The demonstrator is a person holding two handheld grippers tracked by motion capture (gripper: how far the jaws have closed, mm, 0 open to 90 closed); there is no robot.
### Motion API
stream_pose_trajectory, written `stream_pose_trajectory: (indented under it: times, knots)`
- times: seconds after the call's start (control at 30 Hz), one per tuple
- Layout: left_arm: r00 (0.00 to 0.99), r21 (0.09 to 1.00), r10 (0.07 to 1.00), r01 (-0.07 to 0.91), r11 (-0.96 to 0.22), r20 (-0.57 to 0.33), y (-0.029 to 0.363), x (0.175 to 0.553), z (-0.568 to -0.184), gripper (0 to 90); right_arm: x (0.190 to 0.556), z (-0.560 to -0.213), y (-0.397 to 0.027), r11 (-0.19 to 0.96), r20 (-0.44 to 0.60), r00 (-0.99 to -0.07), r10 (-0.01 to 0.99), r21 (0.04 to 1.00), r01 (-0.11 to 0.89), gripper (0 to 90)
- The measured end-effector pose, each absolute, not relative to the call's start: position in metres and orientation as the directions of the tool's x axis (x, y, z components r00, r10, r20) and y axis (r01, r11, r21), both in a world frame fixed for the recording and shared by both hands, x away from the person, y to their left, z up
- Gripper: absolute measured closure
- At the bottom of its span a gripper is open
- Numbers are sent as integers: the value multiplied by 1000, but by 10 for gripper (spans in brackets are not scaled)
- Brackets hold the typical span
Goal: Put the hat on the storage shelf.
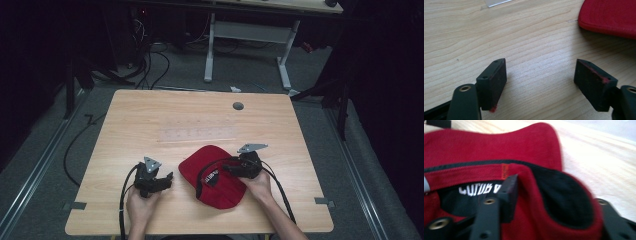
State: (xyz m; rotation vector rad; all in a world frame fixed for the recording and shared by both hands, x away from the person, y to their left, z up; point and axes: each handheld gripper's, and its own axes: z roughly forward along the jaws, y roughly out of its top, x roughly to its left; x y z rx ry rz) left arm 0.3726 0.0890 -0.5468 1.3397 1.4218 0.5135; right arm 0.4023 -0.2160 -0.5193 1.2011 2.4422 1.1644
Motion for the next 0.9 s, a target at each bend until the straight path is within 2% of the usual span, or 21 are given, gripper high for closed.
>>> stream_pose_trajectory:
  times: [0.13,0.3,0.43,0.9]
  knots:
    - [198,854,898,441,276,-392,89,373,-547,273,402,-520,-216,380,173,-680,713,719,582,675]
    - [198,854,900,442,273,-390,89,373,-547,272,401,-516,-219,384,192,-708,679,729,566,779]
    - [190,852,900,444,277,-391,89,373,-547,241,399,-513,-222,385,206,-723,660,734,560,809]
    - [192,851,900,447,274,-391,88,373,-547,235,388,-490,-229,375,210,-731,649,748,547,825]
